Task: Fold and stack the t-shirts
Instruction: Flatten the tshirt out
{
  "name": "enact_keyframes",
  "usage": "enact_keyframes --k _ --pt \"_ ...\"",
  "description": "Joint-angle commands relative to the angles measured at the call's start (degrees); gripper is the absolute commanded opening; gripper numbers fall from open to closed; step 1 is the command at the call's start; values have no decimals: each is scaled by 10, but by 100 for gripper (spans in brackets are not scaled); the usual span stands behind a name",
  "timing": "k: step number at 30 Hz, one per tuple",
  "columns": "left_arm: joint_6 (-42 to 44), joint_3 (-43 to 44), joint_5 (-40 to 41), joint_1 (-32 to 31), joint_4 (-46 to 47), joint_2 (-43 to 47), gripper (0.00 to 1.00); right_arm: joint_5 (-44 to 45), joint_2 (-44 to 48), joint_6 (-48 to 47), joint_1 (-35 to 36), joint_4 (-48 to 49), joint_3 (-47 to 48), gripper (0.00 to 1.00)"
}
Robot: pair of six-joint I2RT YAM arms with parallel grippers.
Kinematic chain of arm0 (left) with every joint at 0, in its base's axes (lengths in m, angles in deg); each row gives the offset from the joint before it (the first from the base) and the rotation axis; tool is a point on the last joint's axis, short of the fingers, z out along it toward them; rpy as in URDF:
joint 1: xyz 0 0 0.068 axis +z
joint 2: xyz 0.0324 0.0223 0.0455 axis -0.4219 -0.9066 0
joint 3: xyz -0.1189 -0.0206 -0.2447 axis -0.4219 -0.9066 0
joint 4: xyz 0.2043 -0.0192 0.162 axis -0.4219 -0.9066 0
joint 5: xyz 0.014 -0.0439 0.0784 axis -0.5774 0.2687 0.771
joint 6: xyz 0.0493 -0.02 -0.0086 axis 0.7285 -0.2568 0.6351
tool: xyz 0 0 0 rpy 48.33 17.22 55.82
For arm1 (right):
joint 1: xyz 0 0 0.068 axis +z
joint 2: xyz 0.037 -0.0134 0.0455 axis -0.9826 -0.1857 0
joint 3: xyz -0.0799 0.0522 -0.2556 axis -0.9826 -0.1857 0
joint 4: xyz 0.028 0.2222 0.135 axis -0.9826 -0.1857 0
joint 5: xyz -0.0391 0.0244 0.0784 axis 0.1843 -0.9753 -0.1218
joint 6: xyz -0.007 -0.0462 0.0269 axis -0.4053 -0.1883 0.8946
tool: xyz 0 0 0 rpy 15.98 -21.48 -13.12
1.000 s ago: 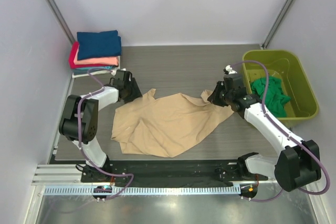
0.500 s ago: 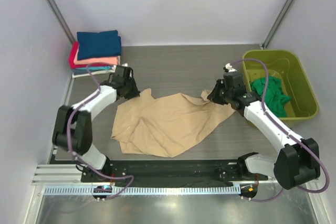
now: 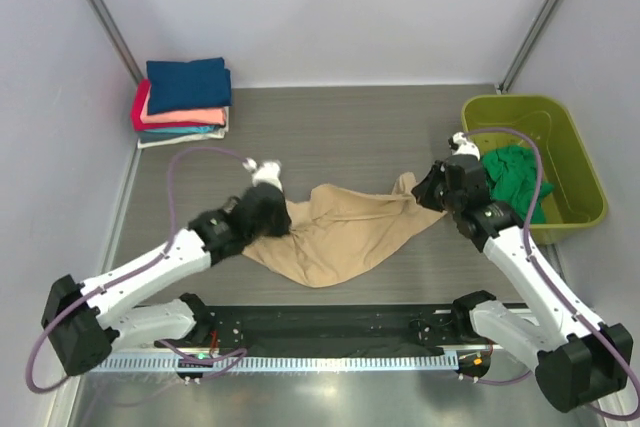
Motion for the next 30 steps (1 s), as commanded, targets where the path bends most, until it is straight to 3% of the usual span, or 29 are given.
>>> enact_keyframes --k 1,3,4,5,7,10,13,14,16,17,20,24,30 --pt "-90 -48 155 -153 -68 -1 9 69 33 24 -2 -22 -50 1" --pt "-171 -55 234 -260 -123 -8 12 94 50 38 -3 -31 -67 1" --pt "-197 -49 253 -287 -164 -21 32 98 53 47 -2 -32 -79 1" --pt "-214 -45 263 -321 -181 -31 43 99 55 52 -3 -32 -86 1" --pt "-240 -31 291 -328 -222 -49 62 100 46 58 -3 -31 -95 1" --pt "-249 -9 355 -325 -253 -63 73 91 25 59 -3 -26 -98 1" --pt "-167 -17 313 -267 -177 -26 74 82 20 56 -3 -21 -96 1" --pt "-130 -32 291 -214 -151 -1 73 79 22 54 -3 -21 -95 1" --pt "-96 -52 241 -157 -72 18 71 79 24 52 -4 -21 -92 1" --pt "-86 -62 198 -104 -50 23 70 78 23 51 -3 -21 -92 1" --pt "-64 -82 133 -27 1 11 68 74 20 48 -3 -21 -88 1" --pt "-60 -92 56 3 41 -22 66 72 14 46 -4 -21 -86 1" --pt "-75 -133 14 3 95 -20 64 78 10 41 -3 -21 -86 1"
